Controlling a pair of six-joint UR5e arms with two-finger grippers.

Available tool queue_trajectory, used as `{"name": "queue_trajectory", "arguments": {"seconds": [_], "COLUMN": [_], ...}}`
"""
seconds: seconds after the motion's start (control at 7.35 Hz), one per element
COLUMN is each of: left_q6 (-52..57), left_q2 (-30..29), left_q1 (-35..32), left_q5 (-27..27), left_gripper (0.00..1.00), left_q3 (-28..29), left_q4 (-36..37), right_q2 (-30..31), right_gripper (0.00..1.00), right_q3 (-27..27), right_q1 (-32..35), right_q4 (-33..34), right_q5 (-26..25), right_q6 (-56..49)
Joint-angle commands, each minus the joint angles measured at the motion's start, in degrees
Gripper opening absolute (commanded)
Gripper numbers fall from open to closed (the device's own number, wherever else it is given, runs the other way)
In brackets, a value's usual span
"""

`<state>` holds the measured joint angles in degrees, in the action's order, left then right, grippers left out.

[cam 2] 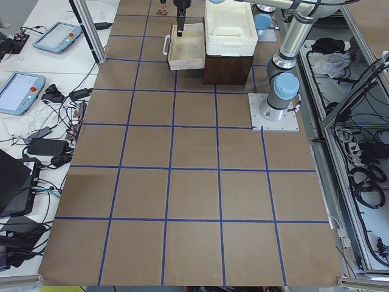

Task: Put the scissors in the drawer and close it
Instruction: 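Move the right gripper outward over the grey-and-orange scissors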

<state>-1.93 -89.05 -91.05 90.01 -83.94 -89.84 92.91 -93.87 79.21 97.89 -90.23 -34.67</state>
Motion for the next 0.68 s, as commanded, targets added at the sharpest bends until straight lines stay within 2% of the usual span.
{"name": "queue_trajectory", "arguments": {"seconds": [0.0,0.41,0.54], "left_q6": [0.0,0.0,0.0], "left_q2": [-0.1,-0.2,-0.2], "left_q1": [-0.1,-0.1,-0.1], "left_q5": [-0.2,-0.2,-0.2], "left_gripper": [1.0,1.0,1.0], "left_q3": [0.0,0.0,0.0], "left_q4": [0.0,0.0,0.0], "right_q2": [-2.5,-10.4,-13.9], "right_gripper": [1.0,1.0,1.0], "right_q3": [0.0,0.2,0.2], "right_q1": [-5.3,-14.9,-15.2], "right_q4": [1.8,3.6,9.1], "right_q5": [1.3,5.5,4.7], "right_q6": [-15.9,-41.0,-47.8]}}
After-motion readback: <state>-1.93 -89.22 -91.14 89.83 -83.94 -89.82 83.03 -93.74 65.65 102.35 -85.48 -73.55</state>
